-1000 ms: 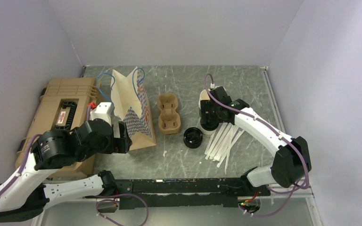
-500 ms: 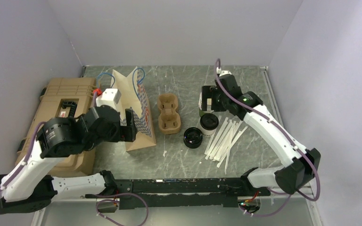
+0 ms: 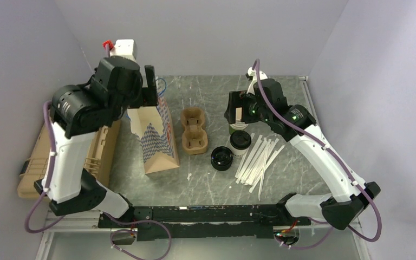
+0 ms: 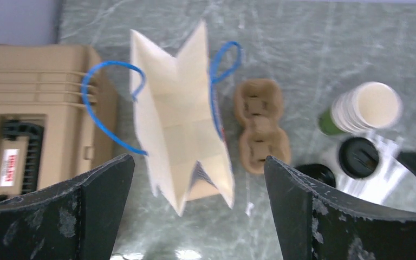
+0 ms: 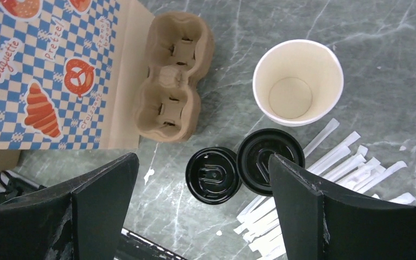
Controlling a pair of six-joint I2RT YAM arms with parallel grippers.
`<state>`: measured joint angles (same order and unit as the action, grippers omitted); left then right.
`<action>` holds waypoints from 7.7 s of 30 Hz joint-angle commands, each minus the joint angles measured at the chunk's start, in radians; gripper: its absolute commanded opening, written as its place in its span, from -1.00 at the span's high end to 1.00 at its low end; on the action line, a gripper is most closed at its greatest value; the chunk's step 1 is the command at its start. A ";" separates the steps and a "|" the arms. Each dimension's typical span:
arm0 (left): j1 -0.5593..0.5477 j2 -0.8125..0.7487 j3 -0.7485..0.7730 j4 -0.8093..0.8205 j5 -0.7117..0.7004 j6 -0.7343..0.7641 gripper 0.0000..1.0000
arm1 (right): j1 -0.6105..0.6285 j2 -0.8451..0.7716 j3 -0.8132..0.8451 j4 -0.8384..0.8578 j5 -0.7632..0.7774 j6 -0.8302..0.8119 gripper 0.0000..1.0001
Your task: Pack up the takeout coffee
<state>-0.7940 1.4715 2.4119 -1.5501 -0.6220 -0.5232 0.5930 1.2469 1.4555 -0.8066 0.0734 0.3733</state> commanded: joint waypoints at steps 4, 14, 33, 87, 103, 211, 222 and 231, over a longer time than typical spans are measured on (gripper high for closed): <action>0.310 0.023 -0.079 0.027 0.069 0.141 -0.91 | 0.017 -0.045 -0.046 0.056 -0.036 -0.025 -0.87; 0.628 -0.014 -0.482 0.281 0.437 0.152 -0.83 | 0.024 -0.087 -0.097 0.071 -0.052 -0.024 -0.86; 0.710 -0.047 -0.829 0.436 0.566 0.159 0.22 | 0.028 -0.076 -0.116 0.078 -0.069 -0.013 -0.82; 0.722 -0.240 -0.946 0.437 0.625 0.247 1.00 | 0.276 0.419 -0.017 0.192 -0.101 -0.210 0.12; 0.734 -0.260 -0.991 0.455 0.603 0.249 1.00 | 0.289 0.384 -0.153 0.391 -0.302 -0.663 0.38; 0.737 -0.254 -0.996 0.452 0.636 0.263 1.00 | 0.295 0.281 -0.050 0.434 -0.080 -0.794 1.00; 0.737 -0.255 -1.002 0.455 0.634 0.264 1.00 | 0.326 0.199 -0.089 0.439 -0.078 -0.786 1.00; 0.737 -0.260 -1.003 0.456 0.636 0.265 1.00 | 0.381 0.161 -0.194 0.421 -0.082 -0.763 1.00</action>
<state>-0.0608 1.2255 1.4097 -1.1225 0.0002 -0.2741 0.9539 1.4307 1.3071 -0.4023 -0.0105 -0.4007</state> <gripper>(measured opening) 0.011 0.021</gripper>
